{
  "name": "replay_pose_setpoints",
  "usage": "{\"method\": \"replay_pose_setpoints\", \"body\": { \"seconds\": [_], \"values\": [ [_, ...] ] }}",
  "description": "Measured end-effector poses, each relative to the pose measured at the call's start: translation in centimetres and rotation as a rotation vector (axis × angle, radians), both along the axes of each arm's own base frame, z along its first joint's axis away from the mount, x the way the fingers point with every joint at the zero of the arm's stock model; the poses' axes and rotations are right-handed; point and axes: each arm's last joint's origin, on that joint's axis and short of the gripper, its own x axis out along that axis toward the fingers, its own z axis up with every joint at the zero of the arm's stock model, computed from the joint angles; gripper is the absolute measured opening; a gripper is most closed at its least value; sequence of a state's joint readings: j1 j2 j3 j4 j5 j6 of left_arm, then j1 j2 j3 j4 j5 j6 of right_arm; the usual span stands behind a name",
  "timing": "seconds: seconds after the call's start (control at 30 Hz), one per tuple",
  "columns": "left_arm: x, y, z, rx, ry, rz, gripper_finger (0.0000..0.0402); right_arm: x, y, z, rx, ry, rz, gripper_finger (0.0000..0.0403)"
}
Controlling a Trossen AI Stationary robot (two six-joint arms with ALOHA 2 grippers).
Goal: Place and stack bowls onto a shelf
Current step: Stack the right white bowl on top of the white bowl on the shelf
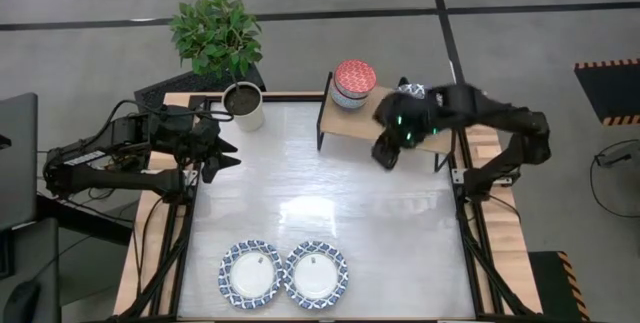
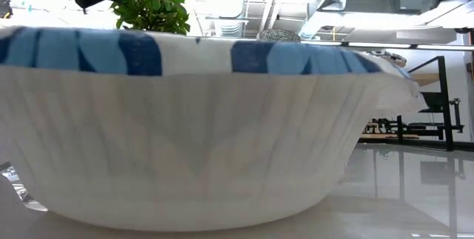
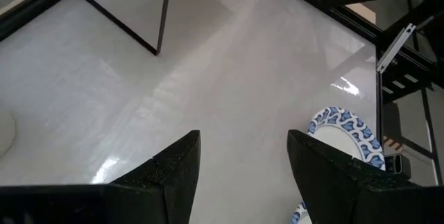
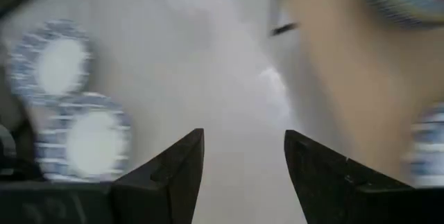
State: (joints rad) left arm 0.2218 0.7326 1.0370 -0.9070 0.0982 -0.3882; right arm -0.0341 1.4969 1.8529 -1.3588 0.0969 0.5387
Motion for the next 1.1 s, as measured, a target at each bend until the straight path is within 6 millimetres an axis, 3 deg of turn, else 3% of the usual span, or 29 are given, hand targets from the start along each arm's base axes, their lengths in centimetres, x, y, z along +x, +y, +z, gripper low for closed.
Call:
{"method": "replay_pose_setpoints", "body": {
  "seconds": [0.13,0.3,0.47,0.67,0.9,1.03,1.1],
  "values": [
    [0.0,0.0,0.0,0.0,0.0,0.0,0.0202,1.3,4.6,-2.9,0.093,0.045,-0.028,0.0226],
    [0.0,0.0,0.0,0.008,0.001,-0.006,0.0202,2.4,10.1,-9.4,0.223,0.139,-0.057,0.0227],
    [0.0,0.0,0.0,0.008,0.001,-0.006,0.0202,4.2,13.9,-14.2,0.391,-0.018,-0.055,0.0227],
    [0.0,0.0,0.0,0.008,0.001,-0.006,0.0202,6.1,15.7,-20.6,0.415,0.027,-0.077,0.0227],
    [0.0,0.0,0.0,0.007,0.005,-0.006,0.0202,9.0,17.9,-25.8,0.501,0.043,0.035,0.0227],
    [-0.1,0.0,-0.1,-0.002,0.011,-0.002,0.0202,9.5,18.3,-28.1,0.528,0.097,0.037,0.0215],
    [-0.1,0.0,-0.2,-0.009,0.021,0.002,0.0202,9.7,18.5,-28.2,0.536,0.073,0.045,0.0189]
  ]
}}
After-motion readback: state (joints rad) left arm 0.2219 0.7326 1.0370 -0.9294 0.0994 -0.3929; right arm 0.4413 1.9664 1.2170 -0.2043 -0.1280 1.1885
